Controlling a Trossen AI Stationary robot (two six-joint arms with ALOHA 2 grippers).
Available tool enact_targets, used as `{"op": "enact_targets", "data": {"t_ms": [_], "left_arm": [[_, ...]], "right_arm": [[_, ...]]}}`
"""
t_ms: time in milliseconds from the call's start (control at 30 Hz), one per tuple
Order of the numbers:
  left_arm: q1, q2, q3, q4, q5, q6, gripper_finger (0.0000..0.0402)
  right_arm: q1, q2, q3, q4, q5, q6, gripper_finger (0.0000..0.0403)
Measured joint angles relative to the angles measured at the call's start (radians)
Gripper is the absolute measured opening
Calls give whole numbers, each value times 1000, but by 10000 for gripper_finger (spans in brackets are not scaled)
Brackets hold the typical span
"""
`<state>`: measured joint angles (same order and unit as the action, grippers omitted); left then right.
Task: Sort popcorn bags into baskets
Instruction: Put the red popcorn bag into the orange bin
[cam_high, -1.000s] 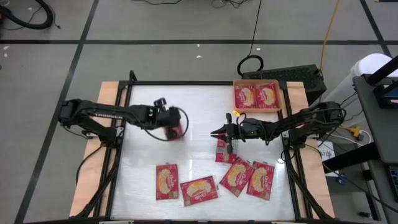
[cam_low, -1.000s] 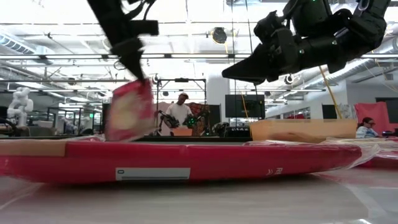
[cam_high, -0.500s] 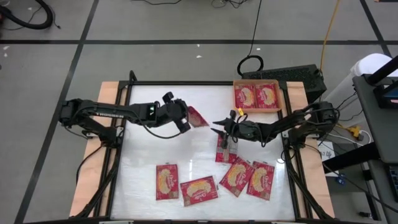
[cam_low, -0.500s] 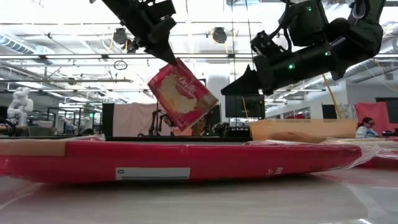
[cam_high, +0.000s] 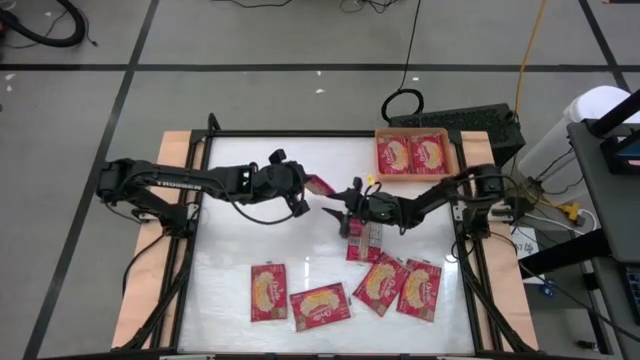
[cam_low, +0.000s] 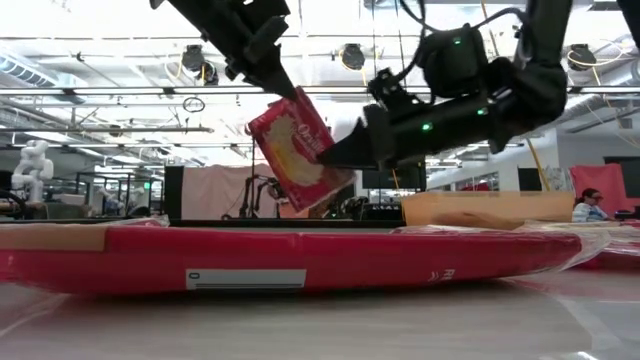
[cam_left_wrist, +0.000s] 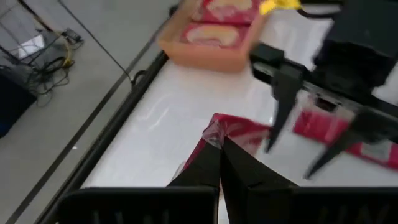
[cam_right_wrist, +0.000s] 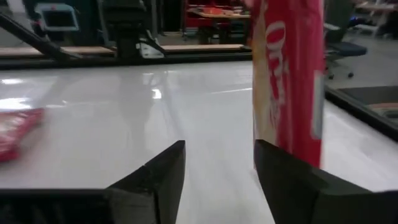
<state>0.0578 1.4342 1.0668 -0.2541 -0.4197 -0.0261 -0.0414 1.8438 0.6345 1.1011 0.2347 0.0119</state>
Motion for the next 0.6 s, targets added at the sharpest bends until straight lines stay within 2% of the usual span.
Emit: {"op": "enact_targets", "data": {"t_ms": [100,233,433,600], "left_arm": [[0,0,-1,-1,4,3,3],[0,0,-1,-14,4,-2,3],[0,0,-1,9,16,-8,3],[0,0,-1,30,29,-4,3]], "right_arm": [[0,15,39,-7,1,-64,176],[0,-39,42,-47,10,-117,172],[8,-208,40,-413,161,-183,175],[-12,-267,39,-564,159,-154,176]]}}
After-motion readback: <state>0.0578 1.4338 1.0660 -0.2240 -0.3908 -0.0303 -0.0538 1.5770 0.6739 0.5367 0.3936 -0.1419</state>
